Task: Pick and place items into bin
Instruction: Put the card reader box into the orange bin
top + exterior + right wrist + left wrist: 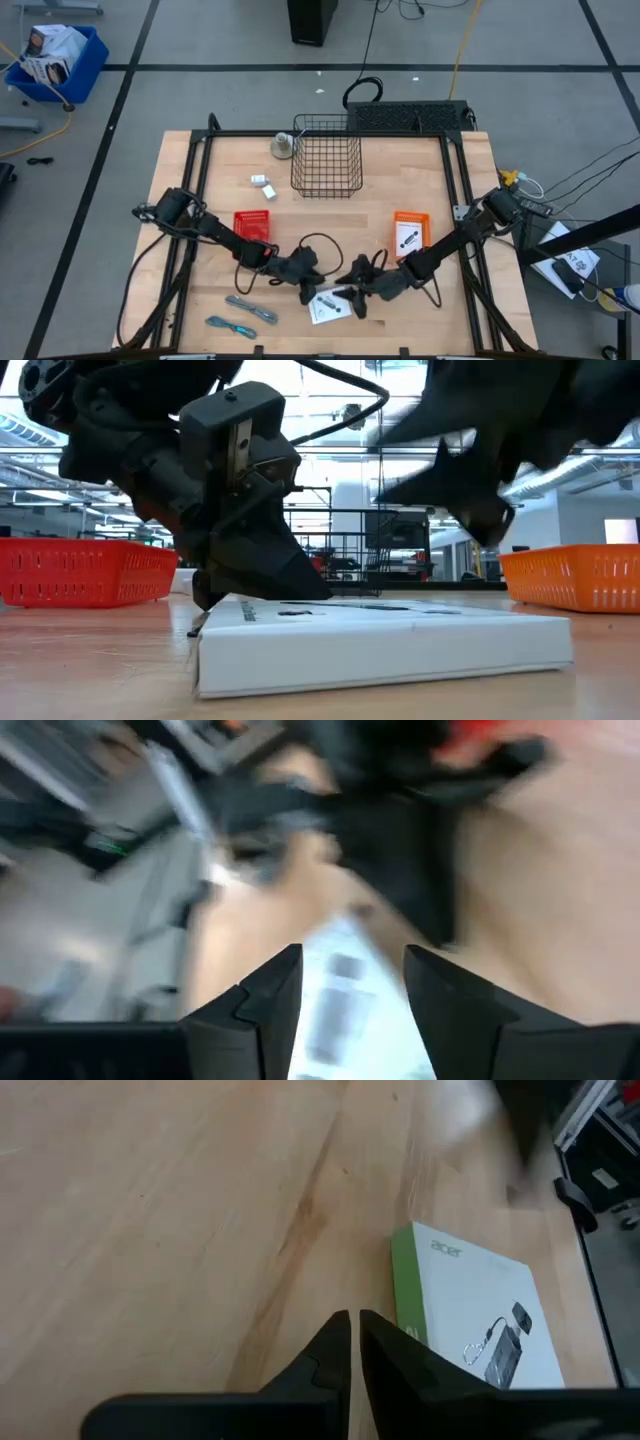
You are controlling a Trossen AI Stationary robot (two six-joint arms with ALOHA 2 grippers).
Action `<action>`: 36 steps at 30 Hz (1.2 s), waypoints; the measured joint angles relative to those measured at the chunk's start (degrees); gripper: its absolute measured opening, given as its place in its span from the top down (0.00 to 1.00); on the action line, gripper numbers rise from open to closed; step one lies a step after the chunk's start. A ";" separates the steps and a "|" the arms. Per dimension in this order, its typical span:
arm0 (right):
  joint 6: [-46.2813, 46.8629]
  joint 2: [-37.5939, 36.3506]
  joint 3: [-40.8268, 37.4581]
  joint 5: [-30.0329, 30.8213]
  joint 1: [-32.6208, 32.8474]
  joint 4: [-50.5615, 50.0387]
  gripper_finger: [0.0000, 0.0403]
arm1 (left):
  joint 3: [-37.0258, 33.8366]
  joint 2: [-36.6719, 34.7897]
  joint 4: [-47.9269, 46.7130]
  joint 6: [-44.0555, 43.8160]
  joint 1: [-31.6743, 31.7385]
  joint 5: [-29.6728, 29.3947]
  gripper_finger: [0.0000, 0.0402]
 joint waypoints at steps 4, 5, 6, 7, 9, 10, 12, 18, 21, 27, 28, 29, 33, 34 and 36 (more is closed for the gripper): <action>-0.97 -0.02 -0.22 -0.73 -0.12 -1.28 0.59 | -0.04 0.00 0.20 0.57 -0.15 0.02 0.92; -0.45 -0.57 -0.18 -2.25 0.10 -1.88 0.59 | -0.05 -0.01 0.28 0.70 -0.15 0.03 0.92; 0.39 -0.82 -0.14 -3.63 0.35 -2.83 0.59 | -0.09 -0.20 0.39 1.10 -0.22 0.05 0.92; 1.51 -0.85 -0.14 -4.98 0.62 -4.00 0.59 | -0.15 -0.51 0.50 1.44 -0.41 0.19 0.92; 2.19 -0.64 -0.28 -6.24 1.55 -6.44 0.59 | -0.31 -1.33 0.82 2.16 -0.77 1.00 0.92; 2.06 -0.58 -0.31 -6.30 2.05 -6.72 0.59 | -0.33 -1.99 0.98 2.92 -1.06 1.74 0.92; 1.89 -0.68 -0.25 -6.11 2.81 -6.49 0.59 | -0.31 -3.83 1.85 4.60 -1.71 4.61 0.92; -1.33 -0.68 -0.25 -4.93 4.10 -9.97 0.59 | -0.22 -9.40 -0.59 10.43 -5.20 10.17 0.92; -1.16 -0.65 -0.31 -6.36 4.20 -14.24 0.59 | -0.13 -10.62 -2.92 10.35 -7.04 13.50 0.92; -1.07 -0.65 -0.35 -6.36 4.22 -19.47 0.59 | -0.20 -8.48 -5.87 6.81 -7.98 12.01 0.92; -0.97 -0.65 -0.35 -6.36 4.09 -19.39 0.59 | -0.20 -7.86 -5.74 6.72 -7.92 11.52 0.92; -0.75 -0.60 -0.31 -6.38 3.90 -19.28 0.59 | -0.20 -7.28 -5.53 6.66 -7.70 11.41 0.92; -0.59 -0.30 -0.32 -6.36 3.59 -18.63 0.59 | -0.15 -4.81 -4.22 5.48 -6.67 13.25 0.92; -0.61 -0.30 -0.31 -6.37 3.56 -18.53 0.59 | -0.11 -3.97 -3.96 4.84 -6.29 13.68 0.92; -0.77 -0.28 -0.35 -6.31 3.56 -18.40 0.59 | -0.16 -2.80 -4.11 4.75 -5.79 13.78 0.92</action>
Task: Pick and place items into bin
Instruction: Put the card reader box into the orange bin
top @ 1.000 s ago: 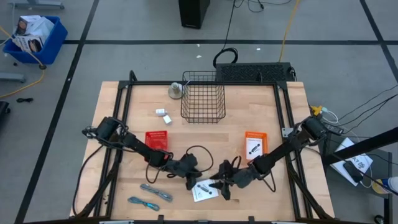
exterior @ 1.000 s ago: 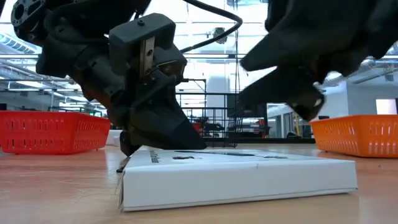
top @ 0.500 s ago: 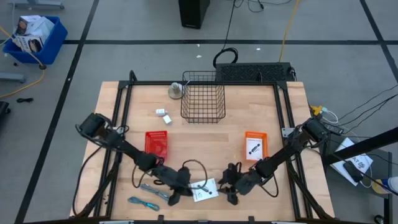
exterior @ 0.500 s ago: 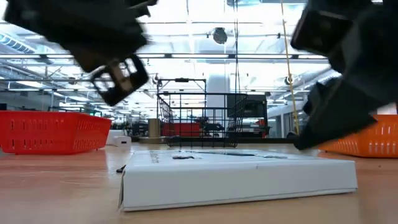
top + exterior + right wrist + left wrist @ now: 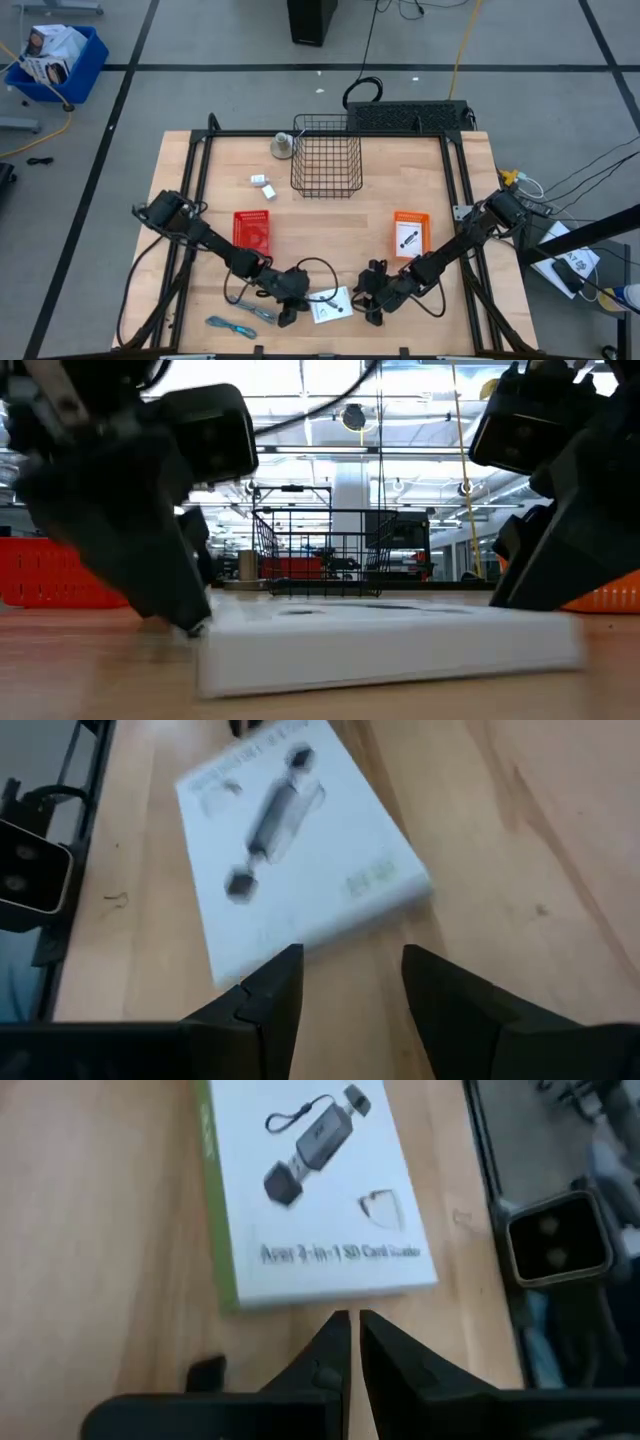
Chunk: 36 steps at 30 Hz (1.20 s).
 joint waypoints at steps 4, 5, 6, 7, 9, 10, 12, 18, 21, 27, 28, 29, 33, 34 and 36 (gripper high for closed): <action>-0.40 0.00 0.02 -0.02 -0.71 1.78 0.61 | 0.10 1.78 4.94 0.12 0.87 0.20 0.92; -0.51 0.00 0.02 -0.02 -0.89 2.05 0.62 | 0.14 2.15 5.92 0.17 1.00 0.53 0.92; -0.94 0.00 0.01 -0.04 -1.11 2.34 0.62 | 0.16 2.35 6.39 0.23 1.18 0.75 0.92; -1.57 0.02 -0.04 0.00 -1.25 3.07 0.63 | 0.16 2.51 6.63 0.34 1.22 0.76 0.92; -3.32 0.07 -0.07 0.00 -1.62 5.62 0.64 | 0.18 2.61 6.82 0.33 1.20 0.78 0.92; -4.30 0.07 -0.07 0.00 -1.86 7.26 0.64 | 0.18 2.61 6.79 0.29 1.20 0.72 0.92; -6.74 0.07 -0.07 0.13 -2.22 10.74 0.65 | 0.18 2.61 6.90 0.00 1.24 0.63 0.92; -9.16 0.07 -0.07 -0.89 -3.08 13.59 0.66 | 0.16 2.70 7.50 -0.05 1.18 0.52 0.92; -10.02 0.07 -0.07 -1.14 -3.39 14.39 0.66 | 0.13 2.72 7.50 0.00 1.17 -0.47 0.92; -13.59 -0.02 -0.07 -2.12 -3.64 21.39 0.67 | 0.07 2.72 7.41 0.09 1.05 -1.65 0.92; -13.93 -0.02 -0.07 -2.32 -3.76 21.95 0.67 | 0.07 2.72 7.45 0.11 1.05 -2.02 0.92; -14.00 -0.02 -0.07 -2.33 -3.89 22.17 0.67 | 0.07 2.72 7.51 0.21 1.08 -2.39 0.92; -14.04 -0.04 -0.04 -2.32 -5.17 22.60 0.67 | 0.07 2.81 8.73 0.31 1.80 -3.05 0.92; -14.05 -0.04 -0.04 -2.29 -5.51 22.70 0.67 | 0.05 2.83 8.90 0.51 1.99 -3.29 0.92; -14.09 -0.04 -0.03 -3.27 -6.22 23.54 0.67 | 0.07 2.83 9.20 1.34 2.18 -4.16 0.92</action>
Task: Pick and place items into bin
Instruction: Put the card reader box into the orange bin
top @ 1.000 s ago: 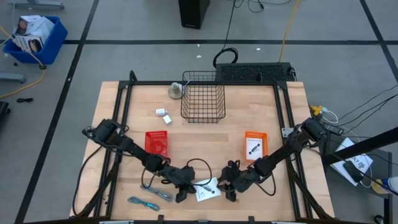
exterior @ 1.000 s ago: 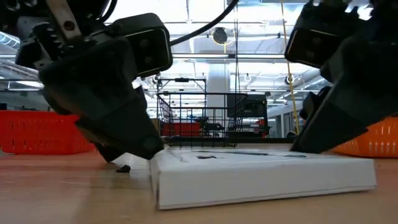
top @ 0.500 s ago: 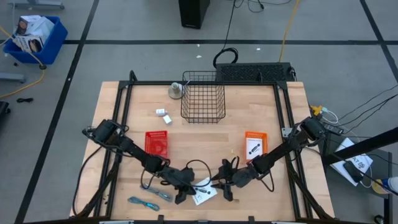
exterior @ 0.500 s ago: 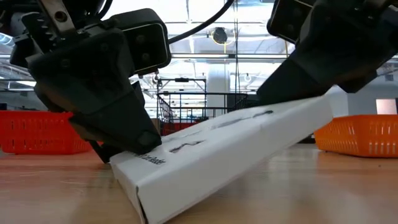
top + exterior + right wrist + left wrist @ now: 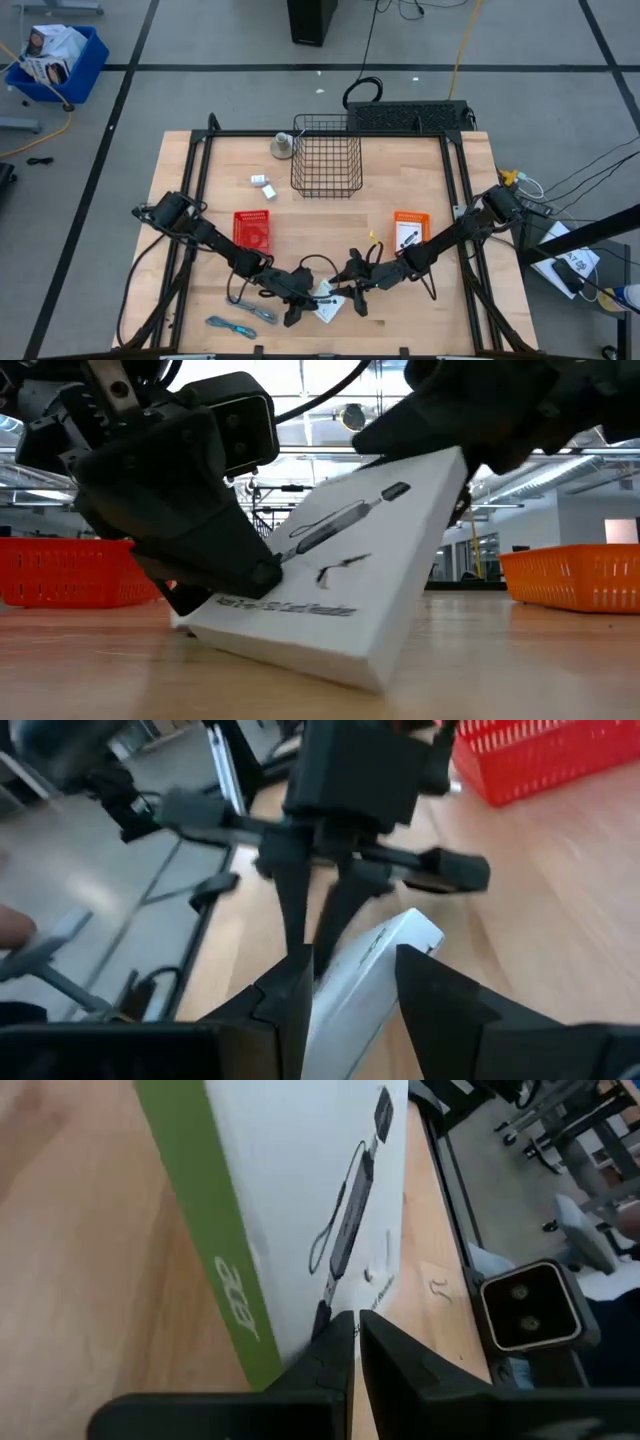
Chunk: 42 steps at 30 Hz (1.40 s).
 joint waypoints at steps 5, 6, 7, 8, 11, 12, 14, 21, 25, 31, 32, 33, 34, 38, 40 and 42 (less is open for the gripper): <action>0.34 -0.28 0.22 -3.62 -0.76 3.28 0.67 | 0.00 0.00 0.14 0.67 0.43 -3.83 0.92; 0.49 -0.28 0.40 -5.57 -0.77 3.82 0.67 | 0.00 0.02 -0.24 0.67 0.54 -6.58 0.92; 0.90 -0.17 0.49 -7.34 -0.65 3.70 0.67 | -0.14 0.20 -0.93 0.77 0.90 -9.79 0.92; 1.59 -0.09 0.48 -7.79 -0.50 3.93 0.67 | -0.24 0.47 -1.65 1.16 1.29 -12.14 0.92; 2.94 -0.15 0.37 -7.38 -0.46 3.12 0.67 | -0.17 0.25 -1.89 -0.79 1.58 -12.64 0.92; 3.18 -0.13 0.40 -6.98 -0.47 2.04 0.67 | -0.15 0.22 -1.91 -1.58 1.42 -12.00 0.92; 3.39 -0.17 0.38 -6.25 -0.31 0.81 0.67 | -0.15 0.22 -2.31 -1.78 1.45 -11.43 0.92; 3.15 -0.10 0.25 -3.70 0.12 -0.26 0.68 | -0.13 0.20 -1.23 -2.00 1.31 -10.63 0.92; 3.15 -0.04 0.18 -3.80 0.10 -0.37 0.68 | -0.13 0.13 -0.73 -1.69 1.22 -10.66 0.92; 3.15 0.00 0.14 -3.88 0.08 -0.33 0.68 | -0.13 -0.01 -0.44 -1.56 1.11 -8.83 0.92; 3.15 0.00 0.14 -3.88 0.08 -0.33 0.68 | -0.13 -0.31 -0.62 -1.54 1.11 -8.52 0.92; 3.15 0.00 0.14 -3.88 0.08 -0.31 0.68 | -0.13 -0.62 -0.60 -1.20 1.15 -7.75 0.92; 3.15 0.00 0.14 -3.92 0.08 -0.33 0.68 | -0.08 -0.77 -0.44 -0.32 1.19 -6.71 0.92; 3.16 0.02 0.12 -4.13 0.08 -0.33 0.68 | -0.09 -1.40 -3.59 5.60 1.57 -2.29 0.92; 3.17 0.04 0.11 -4.12 0.08 -0.33 0.68 | 0.00 -1.62 -5.95 7.19 1.72 -0.87 0.92; 3.19 0.04 0.09 -4.10 0.06 -0.35 0.68 | -0.10 -2.37 -9.79 9.39 1.73 -0.39 0.92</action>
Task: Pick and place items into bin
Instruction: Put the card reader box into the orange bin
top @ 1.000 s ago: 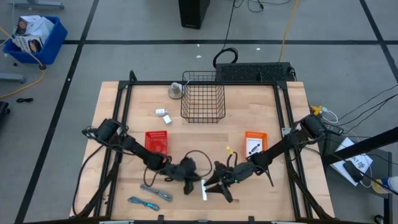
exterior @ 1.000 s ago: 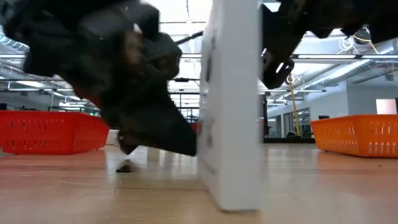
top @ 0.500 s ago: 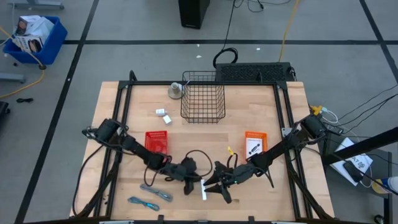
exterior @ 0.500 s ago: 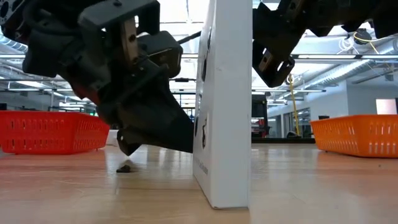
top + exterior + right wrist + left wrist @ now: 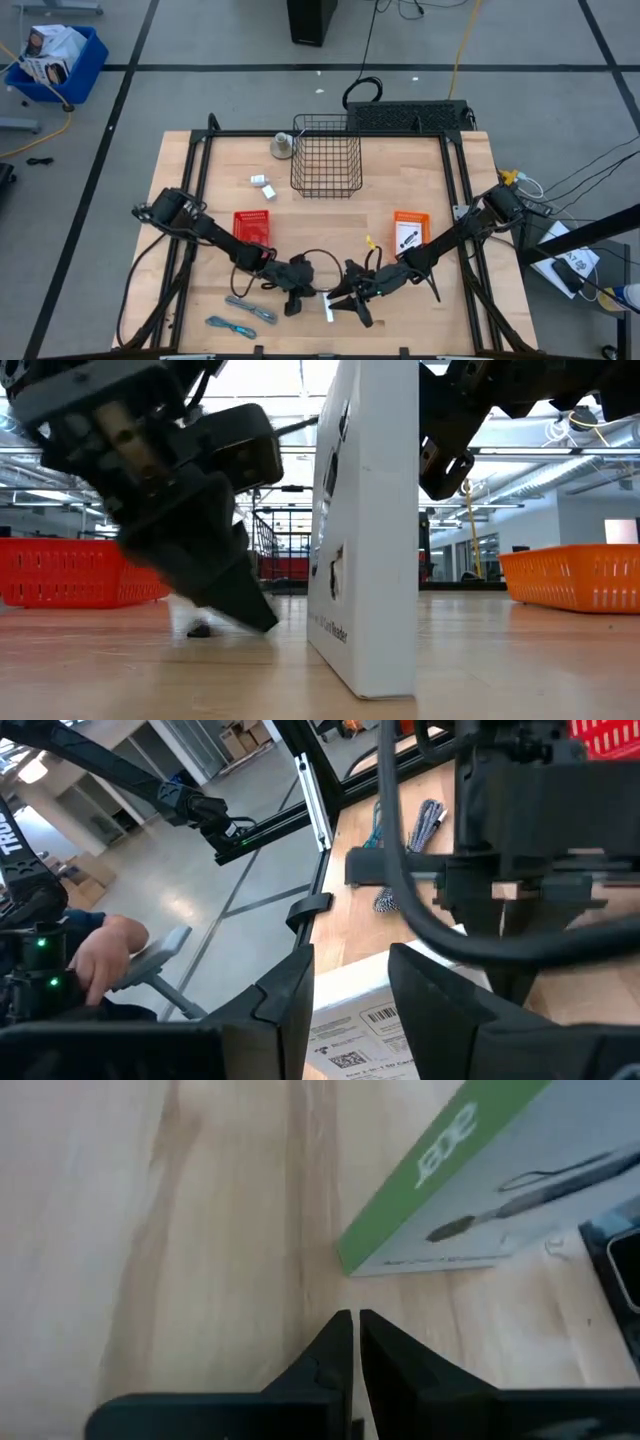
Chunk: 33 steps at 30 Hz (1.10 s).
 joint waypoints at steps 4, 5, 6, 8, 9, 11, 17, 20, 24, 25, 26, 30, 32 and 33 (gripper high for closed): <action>0.23 0.00 -0.02 -0.02 0.00 0.01 0.68 | 0.08 -0.33 -0.92 4.12 0.28 -0.22 0.92; 0.36 0.00 -0.02 -0.02 0.00 0.00 0.68 | 0.04 -0.31 -0.82 5.29 0.32 0.42 0.92; 0.37 0.00 -0.02 -0.02 0.00 0.03 0.68 | 0.04 -0.31 -0.54 5.91 0.31 1.20 0.92; 0.39 0.00 -0.02 -0.02 0.00 0.02 0.68 | 0.06 -0.31 -0.39 6.84 0.22 2.09 0.92; 0.39 0.00 -0.02 -0.06 -0.02 0.02 0.68 | 0.06 -0.31 -0.55 7.04 0.18 2.59 0.92; 0.39 0.00 -0.02 -0.08 -0.02 0.02 0.68 | 0.06 -0.31 -0.29 7.67 0.30 4.69 0.92; 0.39 0.02 -0.02 -0.13 -0.02 0.02 0.68 | 0.06 -0.31 1.52 10.64 0.28 5.76 0.80; 0.42 0.02 -0.04 -0.17 -0.02 0.02 0.68 | 0.06 -0.31 1.19 11.86 0.34 3.01 0.68; 0.42 0.02 -0.07 -0.17 -0.02 0.02 0.68 | 0.06 -0.29 1.63 14.92 0.88 1.66 0.53; 0.42 0.02 -0.07 -0.17 -0.02 0.03 0.68 | 0.06 -0.29 1.96 15.67 1.03 1.64 0.50; 0.40 0.02 -0.07 -0.17 -0.02 0.02 0.68 | 0.06 -0.29 2.30 16.13 1.24 1.68 0.47; 0.39 0.02 -0.07 -0.19 -0.02 0.02 0.68 | 0.06 -0.29 3.46 19.26 1.85 4.24 0.40; 0.41 0.02 -0.07 -0.19 -0.02 0.04 0.68 | 0.06 -0.27 3.88 21.09 2.01 5.54 0.38; 0.40 0.02 -0.07 -0.19 -0.02 0.04 0.68 | 0.04 -0.27 4.39 21.82 2.14 5.93 0.37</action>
